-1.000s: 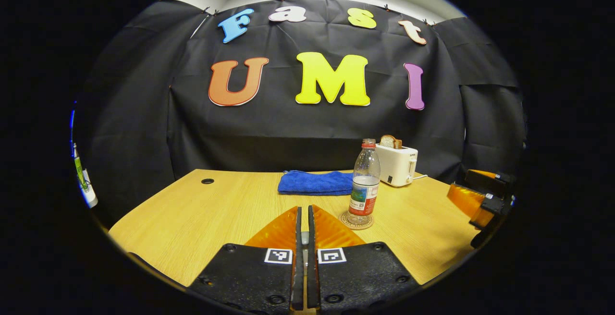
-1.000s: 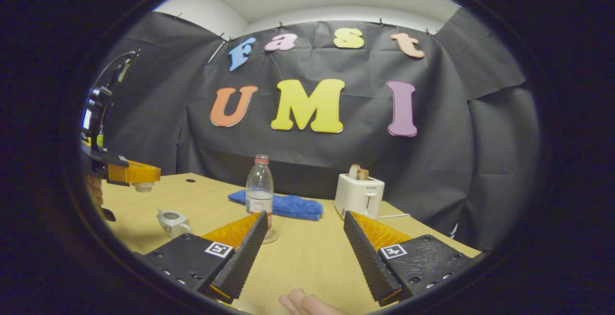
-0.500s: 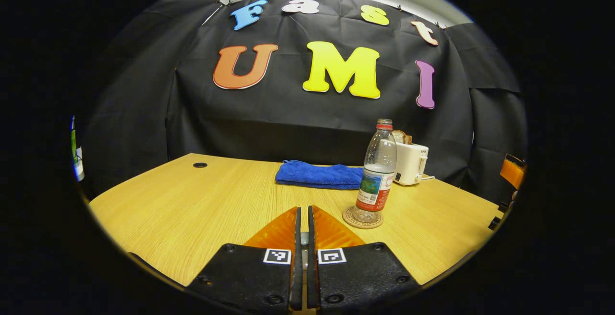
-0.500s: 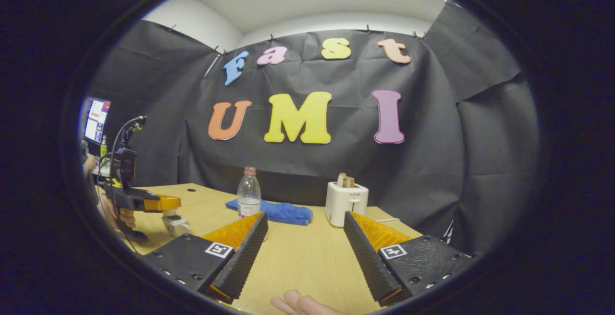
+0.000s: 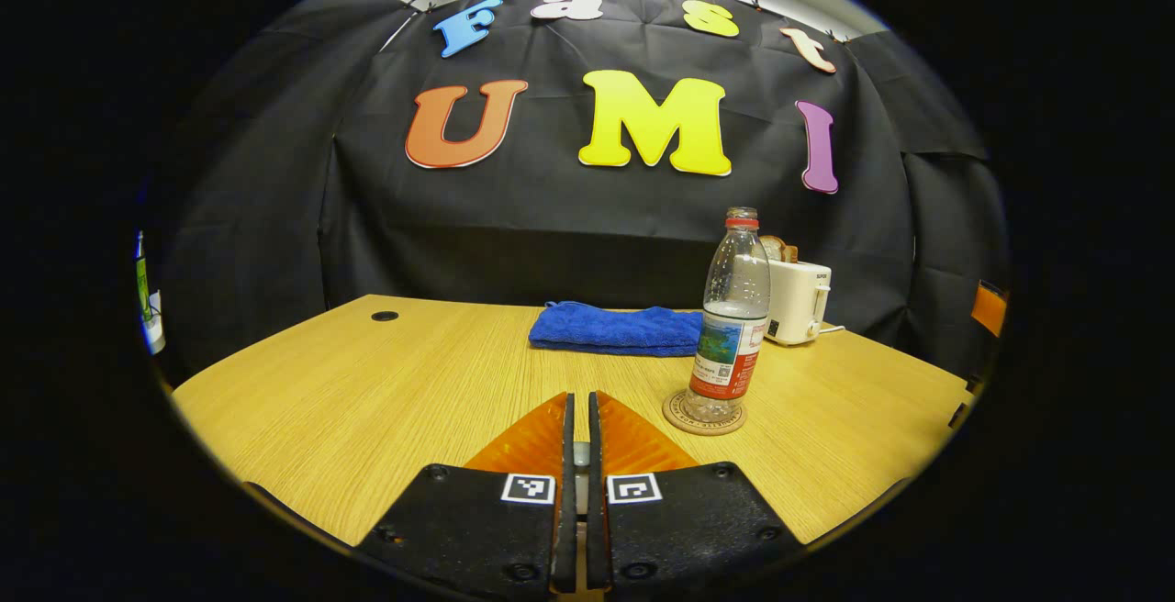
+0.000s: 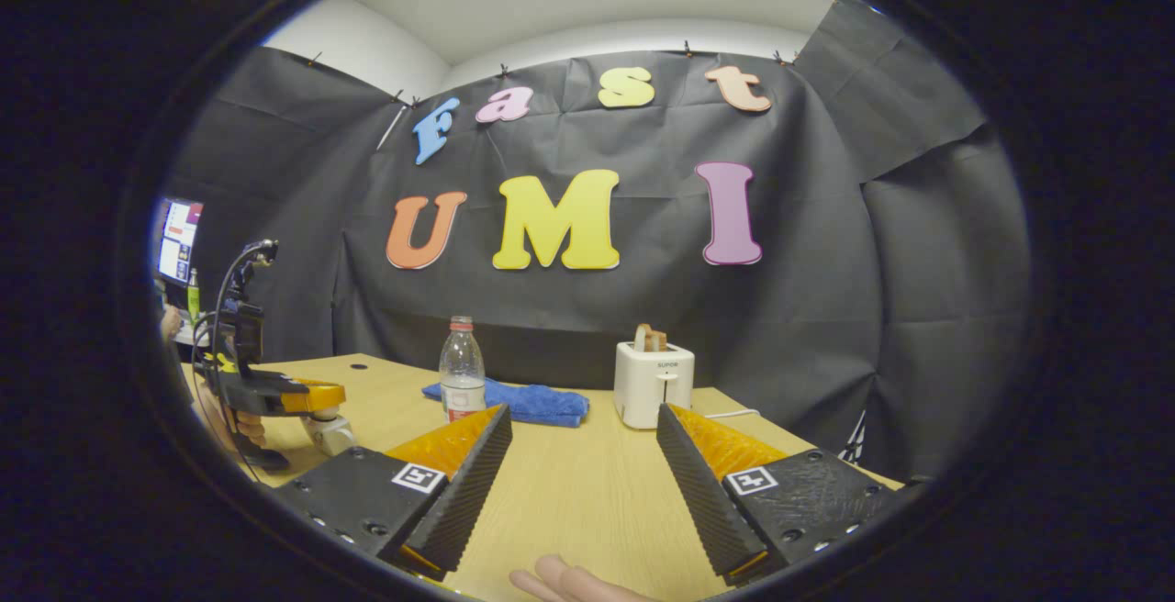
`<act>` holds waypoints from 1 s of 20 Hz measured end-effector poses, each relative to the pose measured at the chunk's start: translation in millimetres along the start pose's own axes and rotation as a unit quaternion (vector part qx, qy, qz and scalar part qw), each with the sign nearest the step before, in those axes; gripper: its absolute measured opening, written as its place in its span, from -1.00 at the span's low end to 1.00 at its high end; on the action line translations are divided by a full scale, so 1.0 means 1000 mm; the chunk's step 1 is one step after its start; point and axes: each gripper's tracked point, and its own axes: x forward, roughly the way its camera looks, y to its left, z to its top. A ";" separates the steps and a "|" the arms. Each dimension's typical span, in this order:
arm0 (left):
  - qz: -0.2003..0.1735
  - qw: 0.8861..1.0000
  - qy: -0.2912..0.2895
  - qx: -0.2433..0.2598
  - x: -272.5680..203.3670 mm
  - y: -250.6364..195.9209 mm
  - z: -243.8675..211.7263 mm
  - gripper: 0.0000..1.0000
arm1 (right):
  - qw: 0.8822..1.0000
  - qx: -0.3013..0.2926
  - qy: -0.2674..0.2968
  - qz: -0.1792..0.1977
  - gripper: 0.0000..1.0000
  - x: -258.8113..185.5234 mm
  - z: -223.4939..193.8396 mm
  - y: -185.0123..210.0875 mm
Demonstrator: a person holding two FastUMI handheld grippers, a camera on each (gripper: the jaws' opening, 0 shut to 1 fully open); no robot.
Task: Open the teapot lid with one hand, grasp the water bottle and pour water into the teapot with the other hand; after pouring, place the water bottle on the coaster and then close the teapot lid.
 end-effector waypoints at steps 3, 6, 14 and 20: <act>0.010 1.000 -0.002 0.017 -0.003 -0.002 -0.001 -0.86 | 1.000 -0.002 0.001 -0.004 0.90 0.001 -0.001 0.000; 0.009 1.000 -0.008 0.013 0.000 -0.001 0.001 -0.84 | 1.000 0.001 0.011 -0.007 0.90 0.002 -0.007 -0.002; -0.007 1.000 0.010 -0.024 -0.001 -0.006 -0.010 -0.82 | 1.000 -0.001 0.005 -0.009 0.89 0.001 -0.003 -0.005; 0.007 1.000 -0.001 0.026 -0.018 -0.024 0.016 0.34 | 1.000 -0.007 -0.002 -0.015 0.90 -0.007 0.011 -0.008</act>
